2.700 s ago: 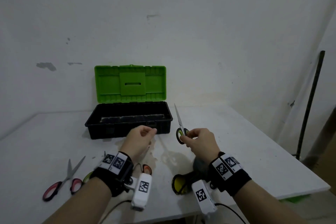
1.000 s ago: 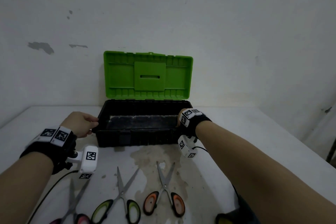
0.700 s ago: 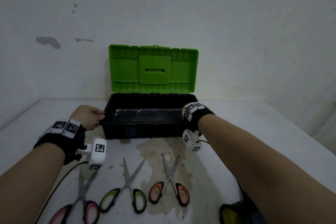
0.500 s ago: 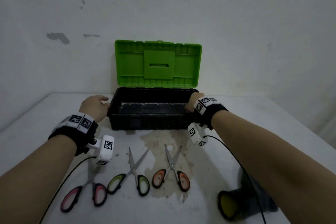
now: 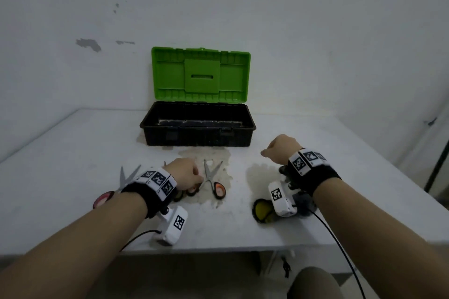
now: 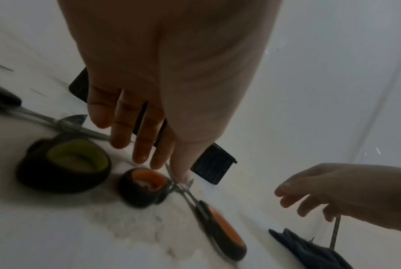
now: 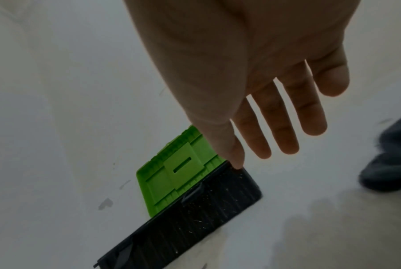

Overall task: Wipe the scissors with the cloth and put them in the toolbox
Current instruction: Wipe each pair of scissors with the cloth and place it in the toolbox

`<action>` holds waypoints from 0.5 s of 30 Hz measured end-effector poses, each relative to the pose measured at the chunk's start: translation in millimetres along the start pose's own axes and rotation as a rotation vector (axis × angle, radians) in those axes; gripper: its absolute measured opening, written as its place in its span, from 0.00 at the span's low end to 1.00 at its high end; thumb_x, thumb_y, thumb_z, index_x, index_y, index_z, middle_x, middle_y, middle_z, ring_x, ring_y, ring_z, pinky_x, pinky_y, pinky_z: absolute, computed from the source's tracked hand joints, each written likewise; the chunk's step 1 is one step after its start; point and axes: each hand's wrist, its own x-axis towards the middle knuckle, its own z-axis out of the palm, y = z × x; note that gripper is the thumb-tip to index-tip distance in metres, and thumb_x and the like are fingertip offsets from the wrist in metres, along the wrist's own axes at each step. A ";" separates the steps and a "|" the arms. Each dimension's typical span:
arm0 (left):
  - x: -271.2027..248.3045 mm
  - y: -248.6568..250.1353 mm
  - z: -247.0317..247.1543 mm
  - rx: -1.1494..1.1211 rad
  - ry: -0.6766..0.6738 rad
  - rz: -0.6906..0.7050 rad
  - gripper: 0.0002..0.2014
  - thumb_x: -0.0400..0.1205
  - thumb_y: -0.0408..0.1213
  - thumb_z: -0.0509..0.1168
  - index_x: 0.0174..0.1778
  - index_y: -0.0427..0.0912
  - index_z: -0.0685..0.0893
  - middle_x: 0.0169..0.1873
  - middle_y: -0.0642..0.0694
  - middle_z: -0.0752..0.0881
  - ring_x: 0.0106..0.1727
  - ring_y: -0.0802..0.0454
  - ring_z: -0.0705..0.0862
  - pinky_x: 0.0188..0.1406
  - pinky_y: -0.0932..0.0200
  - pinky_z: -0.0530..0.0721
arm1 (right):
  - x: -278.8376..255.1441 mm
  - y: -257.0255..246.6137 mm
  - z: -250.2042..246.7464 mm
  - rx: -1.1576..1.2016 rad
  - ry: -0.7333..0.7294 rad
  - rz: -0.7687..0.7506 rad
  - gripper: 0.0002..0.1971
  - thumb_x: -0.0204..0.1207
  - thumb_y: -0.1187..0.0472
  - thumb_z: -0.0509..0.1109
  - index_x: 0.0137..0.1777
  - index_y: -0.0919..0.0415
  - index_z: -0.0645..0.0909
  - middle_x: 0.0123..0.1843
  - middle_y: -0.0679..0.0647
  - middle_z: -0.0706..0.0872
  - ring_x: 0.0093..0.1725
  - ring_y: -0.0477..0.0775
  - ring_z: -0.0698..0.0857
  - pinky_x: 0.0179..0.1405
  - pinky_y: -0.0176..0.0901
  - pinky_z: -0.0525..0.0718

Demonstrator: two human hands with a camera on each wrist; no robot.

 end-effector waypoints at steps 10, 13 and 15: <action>-7.4 18.4 12.5 0.126 0.041 -0.089 0.14 0.84 0.46 0.69 0.56 0.39 0.87 0.53 0.41 0.89 0.52 0.45 0.87 0.45 0.56 0.82 | -26.2 63.5 21.1 -0.168 -0.002 0.171 0.16 0.70 0.48 0.74 0.36 0.59 0.75 0.47 0.58 0.84 0.49 0.62 0.85 0.43 0.46 0.79; -5.8 18.4 12.4 0.058 0.066 -0.097 0.12 0.87 0.43 0.62 0.60 0.39 0.78 0.51 0.44 0.84 0.49 0.45 0.82 0.44 0.55 0.78 | -26.9 69.2 20.2 -0.140 -0.014 0.200 0.15 0.68 0.51 0.75 0.45 0.61 0.79 0.57 0.64 0.83 0.50 0.65 0.85 0.41 0.47 0.82; -3.6 15.8 11.0 -0.047 0.076 -0.088 0.12 0.87 0.39 0.60 0.64 0.39 0.73 0.48 0.45 0.82 0.48 0.46 0.83 0.45 0.54 0.79 | -29.4 70.7 17.0 -0.153 -0.038 0.198 0.13 0.71 0.53 0.75 0.48 0.62 0.82 0.57 0.64 0.84 0.50 0.64 0.84 0.39 0.46 0.81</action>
